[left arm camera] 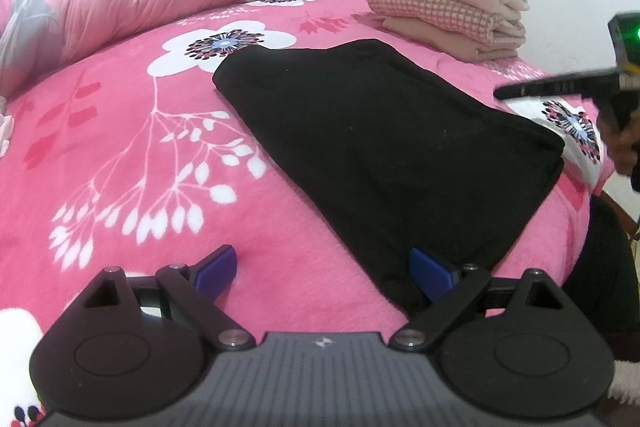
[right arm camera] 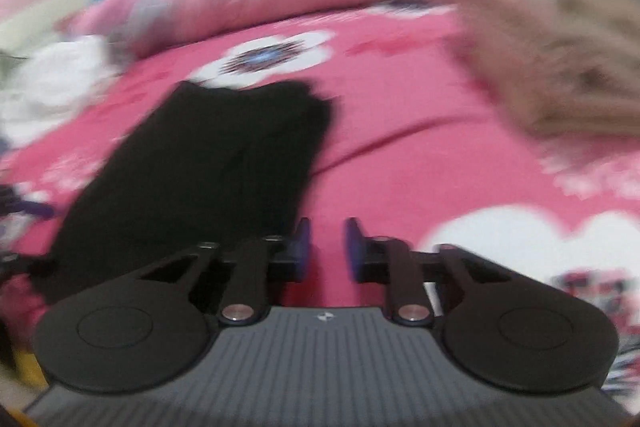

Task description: Fold clothes

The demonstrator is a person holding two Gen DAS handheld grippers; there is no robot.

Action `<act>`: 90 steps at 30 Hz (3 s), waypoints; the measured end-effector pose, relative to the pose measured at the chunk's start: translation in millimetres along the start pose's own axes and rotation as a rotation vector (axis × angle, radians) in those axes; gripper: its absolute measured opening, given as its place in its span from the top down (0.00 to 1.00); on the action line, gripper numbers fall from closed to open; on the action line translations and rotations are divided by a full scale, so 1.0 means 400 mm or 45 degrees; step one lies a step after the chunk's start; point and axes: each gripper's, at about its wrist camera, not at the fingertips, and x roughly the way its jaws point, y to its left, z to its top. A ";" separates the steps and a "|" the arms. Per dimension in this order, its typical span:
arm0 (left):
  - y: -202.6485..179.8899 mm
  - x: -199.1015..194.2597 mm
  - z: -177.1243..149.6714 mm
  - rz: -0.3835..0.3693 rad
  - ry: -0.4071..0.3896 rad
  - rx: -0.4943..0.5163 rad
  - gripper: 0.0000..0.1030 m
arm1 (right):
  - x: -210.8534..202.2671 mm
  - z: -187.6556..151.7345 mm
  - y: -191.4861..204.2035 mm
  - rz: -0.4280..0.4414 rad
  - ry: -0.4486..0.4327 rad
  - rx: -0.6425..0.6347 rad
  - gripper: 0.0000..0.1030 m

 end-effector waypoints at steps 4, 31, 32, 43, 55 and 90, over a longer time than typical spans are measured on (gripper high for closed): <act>-0.002 -0.001 0.001 0.005 0.006 0.005 0.08 | 0.019 0.048 0.031 0.145 -0.066 -0.019 0.88; 0.023 0.004 -0.007 -0.058 -0.032 0.015 0.06 | 0.000 0.033 -0.107 0.042 -0.048 0.254 0.94; 0.021 0.001 -0.005 -0.047 -0.032 0.013 0.06 | -0.038 0.019 -0.090 0.075 -0.075 0.252 0.94; -0.023 -0.096 -0.019 0.107 -0.108 0.118 0.14 | -0.164 -0.178 -0.070 0.186 -0.110 0.637 0.83; -0.229 -0.094 -0.060 0.150 -0.139 0.634 0.50 | -0.170 -0.222 -0.081 0.257 -0.167 0.749 0.73; -0.220 -0.119 -0.048 0.086 -0.154 0.666 0.96 | -0.136 -0.220 -0.054 0.340 -0.133 0.723 0.64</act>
